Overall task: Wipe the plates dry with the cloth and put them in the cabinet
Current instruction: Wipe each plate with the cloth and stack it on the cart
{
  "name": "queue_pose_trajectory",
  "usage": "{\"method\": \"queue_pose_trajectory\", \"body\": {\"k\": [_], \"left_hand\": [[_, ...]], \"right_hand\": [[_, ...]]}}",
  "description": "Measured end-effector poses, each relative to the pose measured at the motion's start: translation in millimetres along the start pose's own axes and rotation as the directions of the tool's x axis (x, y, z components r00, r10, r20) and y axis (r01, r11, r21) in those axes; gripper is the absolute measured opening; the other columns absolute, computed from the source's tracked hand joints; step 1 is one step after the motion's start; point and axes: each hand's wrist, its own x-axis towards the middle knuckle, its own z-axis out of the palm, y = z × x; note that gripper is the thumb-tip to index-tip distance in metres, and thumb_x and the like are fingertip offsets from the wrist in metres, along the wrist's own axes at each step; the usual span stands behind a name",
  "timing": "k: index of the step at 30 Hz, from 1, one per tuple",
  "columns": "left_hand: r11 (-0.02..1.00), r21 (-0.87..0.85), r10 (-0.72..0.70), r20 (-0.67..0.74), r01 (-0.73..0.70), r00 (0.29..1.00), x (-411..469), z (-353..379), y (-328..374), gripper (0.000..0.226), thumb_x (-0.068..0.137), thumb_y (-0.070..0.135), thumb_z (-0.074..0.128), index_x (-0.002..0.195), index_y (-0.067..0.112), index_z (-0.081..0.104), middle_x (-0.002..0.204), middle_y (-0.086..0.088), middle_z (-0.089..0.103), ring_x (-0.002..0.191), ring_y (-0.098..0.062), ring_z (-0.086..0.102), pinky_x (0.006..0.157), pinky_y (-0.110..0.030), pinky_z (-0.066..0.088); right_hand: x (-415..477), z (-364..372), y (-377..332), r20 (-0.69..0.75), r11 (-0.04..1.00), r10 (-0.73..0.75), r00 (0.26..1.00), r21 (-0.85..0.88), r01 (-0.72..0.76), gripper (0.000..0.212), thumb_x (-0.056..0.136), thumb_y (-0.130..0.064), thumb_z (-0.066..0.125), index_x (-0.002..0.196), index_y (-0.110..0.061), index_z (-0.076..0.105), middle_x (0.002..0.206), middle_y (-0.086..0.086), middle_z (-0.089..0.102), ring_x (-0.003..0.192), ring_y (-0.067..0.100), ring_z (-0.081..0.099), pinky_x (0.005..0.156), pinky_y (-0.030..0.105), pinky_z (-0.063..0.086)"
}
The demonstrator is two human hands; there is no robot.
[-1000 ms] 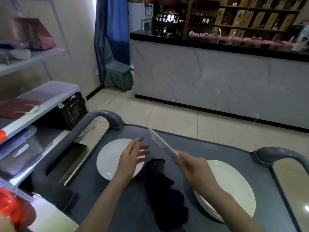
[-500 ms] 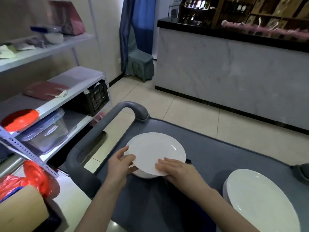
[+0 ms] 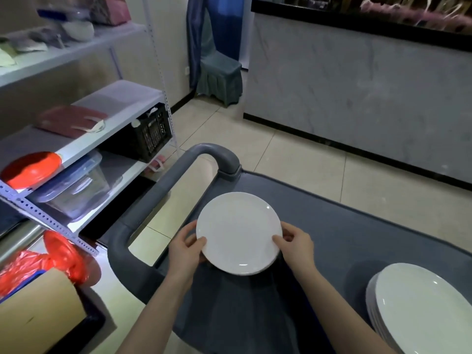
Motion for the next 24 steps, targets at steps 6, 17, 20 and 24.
{"method": "queue_pose_trajectory", "body": {"k": [6,17,20,24], "left_hand": [[0.967,0.238,0.100,-0.036,-0.088,0.994,2,10,-15,0.040,0.092,0.000,0.058,0.124,0.022,0.065,0.120,0.001,0.057,0.101,-0.008,0.060,0.079,-0.020,0.046],[0.910,0.397,0.155,-0.061,-0.118,0.986,16,17,-22,0.043,0.093,0.001,0.055,0.131,0.020,0.060,0.115,0.002,0.041,0.095,-0.006,0.055,0.078,-0.012,0.039],[0.891,0.440,0.159,-0.071,-0.112,0.985,18,18,-24,0.045,0.093,0.001,0.055,0.134,0.018,0.058,0.112,0.003,0.038,0.095,-0.012,0.053,0.078,-0.011,0.038],[0.836,0.522,0.287,-0.155,-0.169,0.945,12,31,-16,0.048,0.090,0.003,0.059,0.136,0.017,0.056,0.117,0.001,0.039,0.108,-0.020,0.047,0.095,-0.030,0.041]], "right_hand": [[0,2,14,-0.069,0.999,0.023,0.997,-0.023,-0.025,0.037,0.083,-0.004,0.062,0.103,-0.032,0.076,0.101,0.007,0.060,0.084,0.016,0.061,0.069,0.020,0.043],[11,13,24,-0.087,0.998,0.056,0.995,-0.024,-0.058,0.036,0.087,-0.002,0.065,0.115,-0.022,0.073,0.104,0.005,0.054,0.079,0.011,0.056,0.080,0.022,0.042],[12,11,24,-0.053,0.997,0.041,0.998,-0.059,-0.044,0.032,0.087,-0.004,0.065,0.112,-0.023,0.073,0.104,0.005,0.053,0.082,0.012,0.056,0.080,0.022,0.045],[14,-6,24,-0.050,0.995,0.006,0.999,-0.097,-0.011,0.024,0.089,-0.014,0.070,0.112,-0.020,0.072,0.103,0.000,0.055,0.081,0.003,0.056,0.081,0.022,0.043]]}}
